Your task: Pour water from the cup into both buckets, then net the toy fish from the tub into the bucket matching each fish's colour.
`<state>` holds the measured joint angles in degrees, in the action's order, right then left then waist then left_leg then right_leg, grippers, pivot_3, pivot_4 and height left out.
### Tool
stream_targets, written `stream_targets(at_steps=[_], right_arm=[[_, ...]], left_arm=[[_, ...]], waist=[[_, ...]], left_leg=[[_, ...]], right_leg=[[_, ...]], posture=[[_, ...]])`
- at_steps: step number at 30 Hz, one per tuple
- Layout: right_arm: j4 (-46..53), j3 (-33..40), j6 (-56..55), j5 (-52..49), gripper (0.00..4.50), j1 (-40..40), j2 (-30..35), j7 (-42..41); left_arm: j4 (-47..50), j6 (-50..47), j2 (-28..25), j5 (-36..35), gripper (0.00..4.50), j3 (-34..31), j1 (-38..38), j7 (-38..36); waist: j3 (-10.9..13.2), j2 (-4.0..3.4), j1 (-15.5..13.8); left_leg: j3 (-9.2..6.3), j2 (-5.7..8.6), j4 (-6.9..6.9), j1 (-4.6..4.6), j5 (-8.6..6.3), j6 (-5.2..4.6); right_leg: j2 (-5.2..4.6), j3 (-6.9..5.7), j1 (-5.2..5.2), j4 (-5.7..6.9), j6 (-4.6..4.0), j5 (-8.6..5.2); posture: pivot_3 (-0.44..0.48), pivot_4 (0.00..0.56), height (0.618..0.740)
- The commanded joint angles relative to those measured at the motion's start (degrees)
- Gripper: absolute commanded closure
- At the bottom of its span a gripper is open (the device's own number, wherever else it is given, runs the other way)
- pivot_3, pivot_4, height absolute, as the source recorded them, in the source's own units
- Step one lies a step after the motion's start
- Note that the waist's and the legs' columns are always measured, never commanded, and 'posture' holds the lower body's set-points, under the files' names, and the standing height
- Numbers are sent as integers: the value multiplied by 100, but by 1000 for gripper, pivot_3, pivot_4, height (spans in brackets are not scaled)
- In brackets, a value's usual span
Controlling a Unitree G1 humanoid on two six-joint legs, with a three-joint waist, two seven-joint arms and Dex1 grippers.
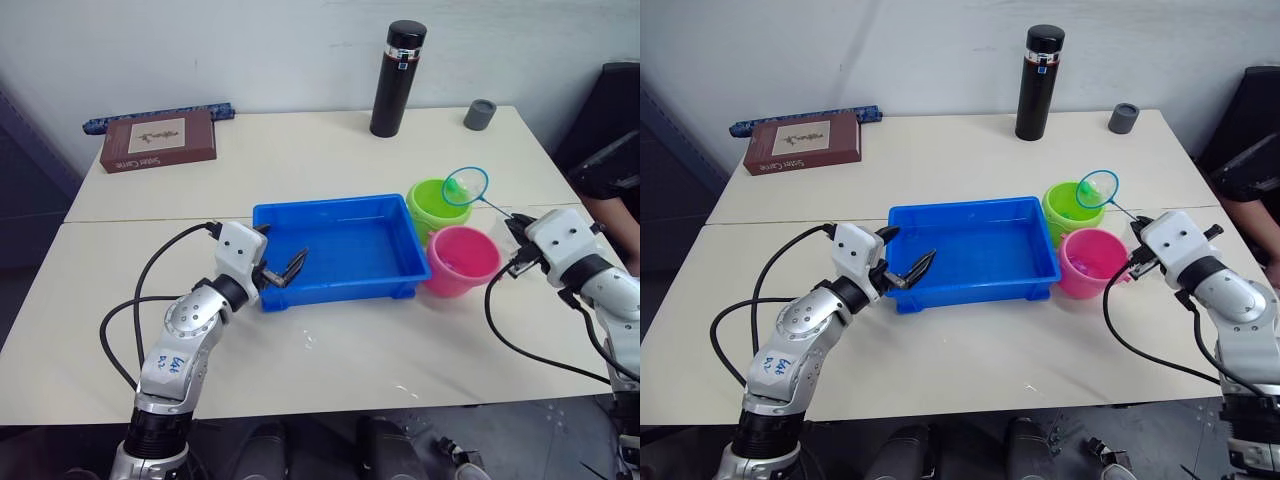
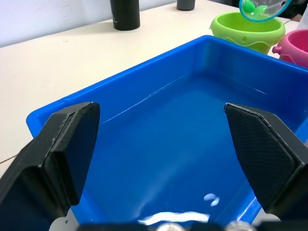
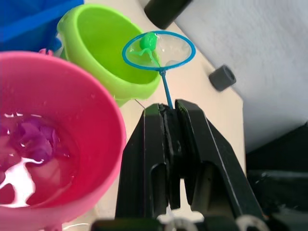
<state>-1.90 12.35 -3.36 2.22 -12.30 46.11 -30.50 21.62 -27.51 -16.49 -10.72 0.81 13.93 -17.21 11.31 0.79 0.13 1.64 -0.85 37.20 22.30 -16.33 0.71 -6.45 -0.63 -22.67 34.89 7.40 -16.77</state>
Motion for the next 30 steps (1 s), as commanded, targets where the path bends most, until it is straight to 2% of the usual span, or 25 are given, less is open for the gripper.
stream_targets(at_steps=[1,12,25,30], right_arm=[[-31,-32,-591,402,4500,16,189,198],[-979,-656,-2251,2381,4500,-360,938,1391],[-1437,-1049,-3018,3056,4500,-711,1314,1838],[-1485,-1281,-3412,3885,4500,-879,1702,2405]], left_arm=[[98,125,-8,34,39,13,84,-25],[146,147,-5,2,39,33,50,-60],[561,174,-23,-458,39,53,-175,-611],[610,144,-17,-475,39,53,-212,-632]], waist=[[0,0,-1],[0,0,5],[0,0,4],[0,0,9]], left_leg=[[1,0,0,-2,0,1],[5,1,0,-8,11,17],[10,0,2,-10,21,33],[13,0,4,-15,22,31]], right_leg=[[0,1,0,2,0,0],[0,6,3,5,0,0],[0,11,4,4,0,0],[0,15,6,8,0,0]], posture=[[0,150,740],[0,150,740],[0,150,740],[0,150,740]])
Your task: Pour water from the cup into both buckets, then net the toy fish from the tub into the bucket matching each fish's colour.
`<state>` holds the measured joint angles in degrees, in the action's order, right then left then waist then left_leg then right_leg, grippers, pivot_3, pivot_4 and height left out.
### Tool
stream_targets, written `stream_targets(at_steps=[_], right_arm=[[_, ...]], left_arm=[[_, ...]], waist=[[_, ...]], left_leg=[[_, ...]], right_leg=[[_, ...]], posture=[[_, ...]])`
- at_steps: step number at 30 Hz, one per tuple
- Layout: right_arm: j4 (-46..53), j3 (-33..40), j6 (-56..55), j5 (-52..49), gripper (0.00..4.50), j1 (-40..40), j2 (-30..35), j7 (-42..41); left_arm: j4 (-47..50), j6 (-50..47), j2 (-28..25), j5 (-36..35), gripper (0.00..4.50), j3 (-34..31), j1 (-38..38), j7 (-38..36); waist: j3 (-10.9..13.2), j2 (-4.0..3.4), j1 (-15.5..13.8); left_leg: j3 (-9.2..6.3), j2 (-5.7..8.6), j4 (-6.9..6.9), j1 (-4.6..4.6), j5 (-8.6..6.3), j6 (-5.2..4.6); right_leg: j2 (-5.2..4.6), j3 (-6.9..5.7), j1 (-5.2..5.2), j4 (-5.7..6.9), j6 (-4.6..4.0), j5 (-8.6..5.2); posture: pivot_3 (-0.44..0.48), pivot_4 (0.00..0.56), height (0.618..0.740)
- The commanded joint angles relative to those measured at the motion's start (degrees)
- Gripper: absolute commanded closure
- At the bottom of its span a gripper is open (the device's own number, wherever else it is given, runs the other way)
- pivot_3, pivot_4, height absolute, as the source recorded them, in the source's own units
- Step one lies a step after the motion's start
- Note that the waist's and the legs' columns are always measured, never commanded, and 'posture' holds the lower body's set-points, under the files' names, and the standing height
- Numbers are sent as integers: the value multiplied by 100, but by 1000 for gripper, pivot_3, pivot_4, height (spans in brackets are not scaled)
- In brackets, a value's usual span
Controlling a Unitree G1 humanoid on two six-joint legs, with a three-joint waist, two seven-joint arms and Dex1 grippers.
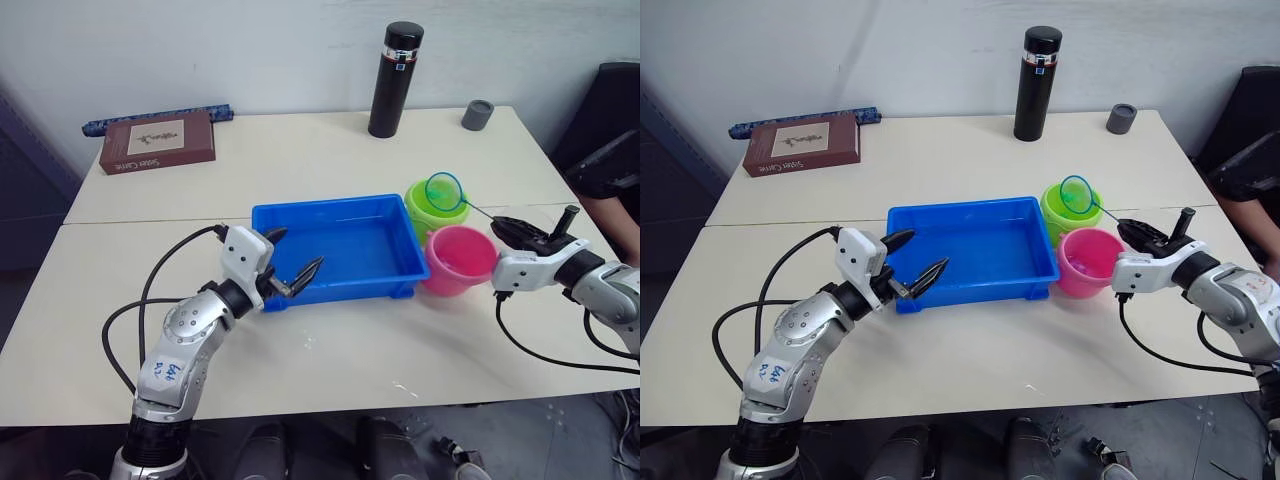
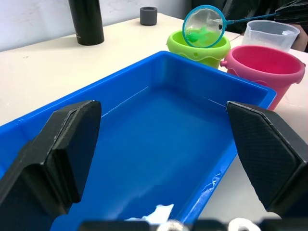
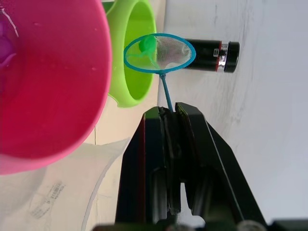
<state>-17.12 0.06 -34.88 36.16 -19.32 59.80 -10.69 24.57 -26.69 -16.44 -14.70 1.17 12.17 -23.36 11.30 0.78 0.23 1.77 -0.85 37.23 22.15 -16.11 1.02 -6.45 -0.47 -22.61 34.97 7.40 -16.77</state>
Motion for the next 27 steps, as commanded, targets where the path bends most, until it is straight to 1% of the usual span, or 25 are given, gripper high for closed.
stream_targets(at_steps=[1,5,10,13,25,27], right_arm=[[6,-141,-294,745,4500,-212,405,585],[-148,-212,-292,1095,4500,-448,542,1085],[-318,-366,-196,1372,4500,-727,611,1360],[-443,-413,-176,1372,4500,-863,634,1361],[-291,-440,-160,1270,4500,-652,633,1278],[-219,-525,-176,1385,4500,-518,663,1296]], left_arm=[[317,64,-18,-78,39,23,-43,-20],[314,69,-17,-84,39,26,-42,-24],[302,80,5,-75,39,58,-39,-19],[288,84,6,-79,39,39,-45,-14],[265,98,-7,-70,39,43,-65,-30],[246,115,-14,-68,39,56,-62,-54]], waist=[[0,0,4],[0,0,3],[0,0,6],[0,0,7],[0,0,18],[0,0,17]], left_leg=[[0,0,0,0,0,0],[2,0,1,-1,1,1],[5,0,1,-2,2,2],[5,0,1,-2,2,2],[7,0,2,-2,3,1],[8,0,2,-4,3,0]], right_leg=[[0,1,0,0,0,0],[0,4,0,0,0,0],[1,7,-1,1,0,0],[0,7,-1,0,0,0],[0,9,-1,3,1,1],[1,10,0,4,1,1]], posture=[[0,150,740],[0,150,740],[0,150,740],[0,150,740],[0,150,740],[0,150,740]])
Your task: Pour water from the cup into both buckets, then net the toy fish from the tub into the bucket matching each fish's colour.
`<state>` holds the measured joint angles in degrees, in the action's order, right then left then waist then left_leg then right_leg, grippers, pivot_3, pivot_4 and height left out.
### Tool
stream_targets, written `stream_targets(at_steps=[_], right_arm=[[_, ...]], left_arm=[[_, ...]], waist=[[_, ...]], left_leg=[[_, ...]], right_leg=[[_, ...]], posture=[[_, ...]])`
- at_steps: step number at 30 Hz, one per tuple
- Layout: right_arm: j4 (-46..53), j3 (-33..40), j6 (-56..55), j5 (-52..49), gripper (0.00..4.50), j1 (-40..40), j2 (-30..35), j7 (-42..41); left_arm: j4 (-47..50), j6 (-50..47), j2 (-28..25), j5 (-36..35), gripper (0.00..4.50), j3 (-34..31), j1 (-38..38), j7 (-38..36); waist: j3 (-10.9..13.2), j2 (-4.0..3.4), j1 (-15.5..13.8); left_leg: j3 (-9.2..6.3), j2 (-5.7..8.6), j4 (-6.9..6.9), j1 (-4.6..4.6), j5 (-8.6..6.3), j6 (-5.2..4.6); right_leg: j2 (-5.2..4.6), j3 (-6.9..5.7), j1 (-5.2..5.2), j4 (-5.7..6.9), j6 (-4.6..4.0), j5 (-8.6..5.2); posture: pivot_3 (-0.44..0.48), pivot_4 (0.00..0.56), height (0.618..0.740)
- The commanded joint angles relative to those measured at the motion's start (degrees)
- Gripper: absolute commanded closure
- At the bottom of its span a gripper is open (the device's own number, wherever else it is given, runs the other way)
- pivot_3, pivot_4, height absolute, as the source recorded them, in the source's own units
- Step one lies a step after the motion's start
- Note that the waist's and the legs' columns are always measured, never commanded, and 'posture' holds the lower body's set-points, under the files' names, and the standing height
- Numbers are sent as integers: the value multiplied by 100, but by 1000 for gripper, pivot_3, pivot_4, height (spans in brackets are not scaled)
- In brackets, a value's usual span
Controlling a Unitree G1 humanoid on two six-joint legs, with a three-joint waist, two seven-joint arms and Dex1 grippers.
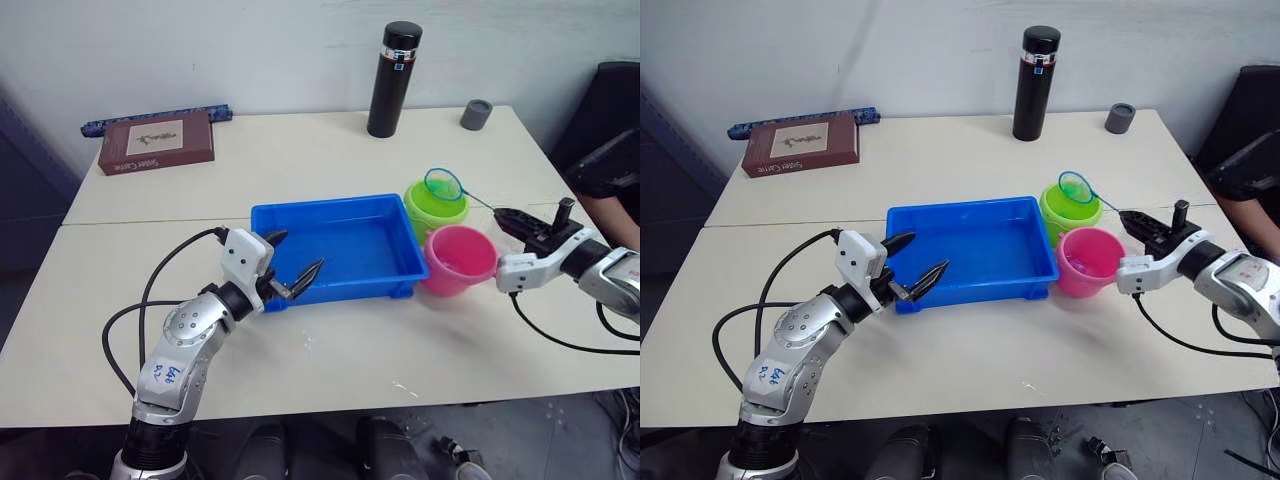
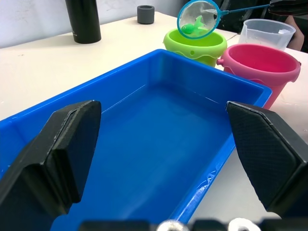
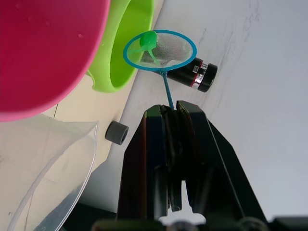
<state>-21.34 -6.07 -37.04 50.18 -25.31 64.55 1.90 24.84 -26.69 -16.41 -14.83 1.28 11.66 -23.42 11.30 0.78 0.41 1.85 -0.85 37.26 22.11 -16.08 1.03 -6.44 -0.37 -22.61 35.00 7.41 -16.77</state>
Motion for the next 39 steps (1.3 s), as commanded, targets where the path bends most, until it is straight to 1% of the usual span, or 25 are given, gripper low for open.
stream_targets(at_steps=[1,8,11,17,18,20,22,23,25,26,28,31,34,39], right_arm=[[214,158,82,-121,4500,35,178,5],[290,271,211,-310,4500,1,170,-55],[305,195,220,-286,4500,108,156,-62],[403,346,347,-638,4500,18,119,-205],[455,396,356,-835,4500,50,92,-302],[638,613,483,-1627,4500,133,-96,-658],[1029,904,876,-2879,4500,170,-412,-1313],[1220,995,988,-3313,4500,194,-502,-1581],[1717,1108,1207,-4102,4500,299,-639,-2120],[1881,1142,1306,-4309,4500,338,-681,-2281],[2580,1146,1858,-5258,4500,575,-847,-2739],[3419,1101,2565,-6233,4500,974,-911,-3284],[3890,1084,3118,-6801,4500,1285,-906,-3630],[4354,1075,3349,-7112,4500,1653,-845,-4121]], left_arm=[[207,118,-19,-55,39,40,-5,-49],[183,123,-26,-51,39,46,9,-60],[178,132,-21,-43,39,64,6,-61],[153,148,-13,-40,39,62,15,-64],[151,150,-14,-41,39,63,17,-66],[144,156,-18,-43,39,56,17,-74],[141,165,-32,-48,39,38,11,-92],[147,164,-39,-52,39,30,7,-100],[158,167,-58,-59,39,10,-6,-120],[159,169,-64,-61,39,4,-11,-127],[164,180,-94,-63,39,-21,-30,-151],[201,187,-122,-74,39,-52,-51,-172],[246,189,-138,-82,39,-64,-52,-178],[584,148,-166,-311,39,-235,-74,-238]], waist=[[0,0,-5],[0,0,-3],[0,0,-6],[0,0,-4],[0,0,-5],[0,0,-4],[0,0,4],[0,0,6],[0,0,-2],[0,0,-8],[0,0,-19],[0,0,-25],[0,0,-36],[0,0,-39]], left_leg=[[0,0,0,0,0,0],[2,1,2,0,1,-1],[2,0,2,-1,1,-1],[3,1,3,-1,1,-1],[3,0,3,-1,1,-1],[3,1,2,-1,1,-2],[4,-1,3,-1,0,-2],[3,-4,3,-1,0,-2],[3,-4,3,-2,0,-2],[1,-5,3,-2,0,-2],[-1,-4,6,-1,0,-3],[-2,-4,8,-1,-4,-10],[-6,-4,9,1,-19,-36],[-9,-2,12,3,-23,-42]], right_leg=[[0,0,0,1,0,0],[-1,4,0,1,2,1],[0,4,0,2,2,1],[0,5,0,2,3,1],[0,5,0,2,3,1],[0,5,0,2,3,2],[2,5,1,2,5,3],[5,5,3,1,6,3],[5,5,3,4,8,5],[6,4,3,4,8,5],[5,3,4,4,8,5],[5,2,7,3,9,5],[3,1,8,3,9,5],[-2,-1,10,0,9,5]], posture=[[0,150,740],[0,150,740],[0,150,740],[0,150,740],[0,150,740],[0,150,740],[0,150,740],[0,150,740],[0,150,740],[0,150,740],[0,150,740],[0,150,740],[0,150,740],[0,150,740]])
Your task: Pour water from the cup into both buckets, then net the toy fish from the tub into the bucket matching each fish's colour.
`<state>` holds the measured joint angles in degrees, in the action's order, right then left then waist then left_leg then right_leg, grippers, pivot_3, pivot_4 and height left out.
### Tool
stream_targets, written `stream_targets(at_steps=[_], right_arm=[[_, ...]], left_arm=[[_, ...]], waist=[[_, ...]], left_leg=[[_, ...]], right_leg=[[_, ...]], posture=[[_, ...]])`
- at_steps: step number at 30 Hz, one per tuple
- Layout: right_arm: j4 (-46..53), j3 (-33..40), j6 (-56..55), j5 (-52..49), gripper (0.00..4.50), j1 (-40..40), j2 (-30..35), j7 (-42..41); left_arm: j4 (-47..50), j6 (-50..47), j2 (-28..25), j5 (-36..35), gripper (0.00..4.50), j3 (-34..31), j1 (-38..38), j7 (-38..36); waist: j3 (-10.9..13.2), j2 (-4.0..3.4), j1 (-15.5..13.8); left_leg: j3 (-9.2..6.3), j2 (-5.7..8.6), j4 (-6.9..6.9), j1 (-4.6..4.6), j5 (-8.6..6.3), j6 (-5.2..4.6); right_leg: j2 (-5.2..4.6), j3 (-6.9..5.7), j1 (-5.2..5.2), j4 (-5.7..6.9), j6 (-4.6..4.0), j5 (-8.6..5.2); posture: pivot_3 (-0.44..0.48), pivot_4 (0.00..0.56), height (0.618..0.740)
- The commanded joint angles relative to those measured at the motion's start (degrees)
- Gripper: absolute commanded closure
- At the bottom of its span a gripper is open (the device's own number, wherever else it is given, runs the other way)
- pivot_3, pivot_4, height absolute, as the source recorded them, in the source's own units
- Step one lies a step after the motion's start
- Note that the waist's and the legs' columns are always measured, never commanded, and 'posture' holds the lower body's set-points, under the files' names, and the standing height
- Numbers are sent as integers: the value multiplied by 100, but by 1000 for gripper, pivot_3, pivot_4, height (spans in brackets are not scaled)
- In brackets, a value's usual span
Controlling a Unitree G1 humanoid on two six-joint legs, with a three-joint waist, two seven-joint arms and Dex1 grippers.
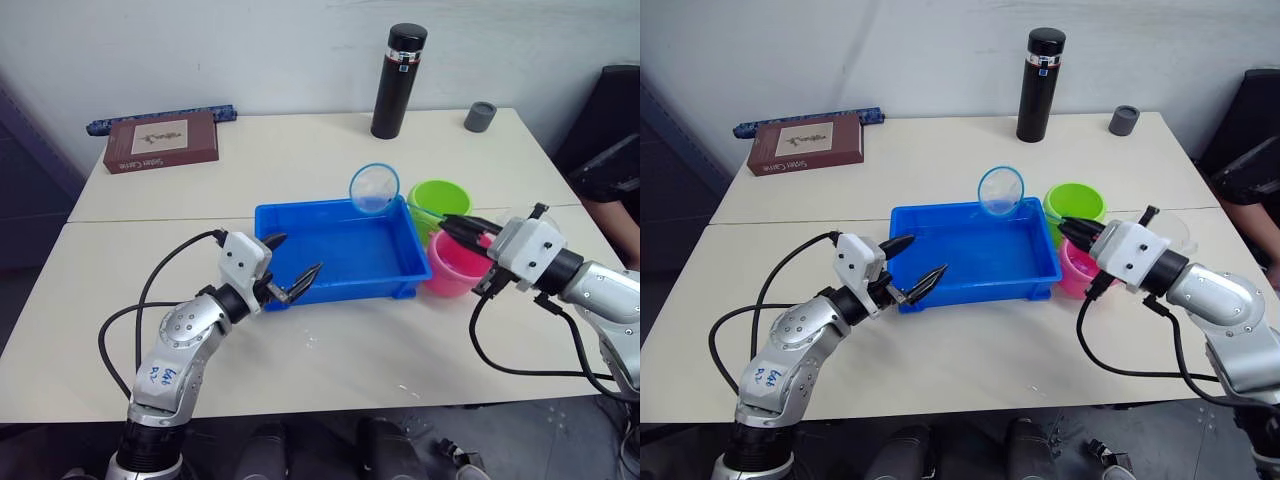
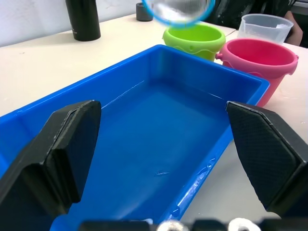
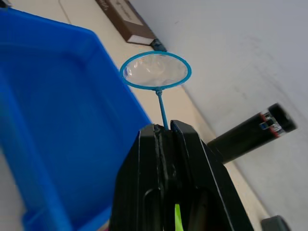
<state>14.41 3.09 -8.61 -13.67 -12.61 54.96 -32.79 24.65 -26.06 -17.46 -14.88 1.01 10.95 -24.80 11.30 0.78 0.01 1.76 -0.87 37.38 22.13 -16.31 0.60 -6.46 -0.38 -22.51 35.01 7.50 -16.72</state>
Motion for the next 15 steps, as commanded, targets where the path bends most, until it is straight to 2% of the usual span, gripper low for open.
stream_targets(at_steps=[1,15], right_arm=[[876,162,594,-803,4500,454,122,-760],[1932,-152,1410,-1368,4500,1339,-68,-1478]], left_arm=[[670,80,-73,-357,39,-241,-31,-113],[1331,-170,-230,-729,39,-516,-569,-73]], waist=[[0,0,0],[0,1,-4]], left_leg=[[0,2,1,0,0,-1],[-2,0,0,-1,-1,-1]], right_leg=[[-2,0,0,1,0,0],[1,0,0,0,-2,-1]], posture=[[0,150,740],[0,150,740]])
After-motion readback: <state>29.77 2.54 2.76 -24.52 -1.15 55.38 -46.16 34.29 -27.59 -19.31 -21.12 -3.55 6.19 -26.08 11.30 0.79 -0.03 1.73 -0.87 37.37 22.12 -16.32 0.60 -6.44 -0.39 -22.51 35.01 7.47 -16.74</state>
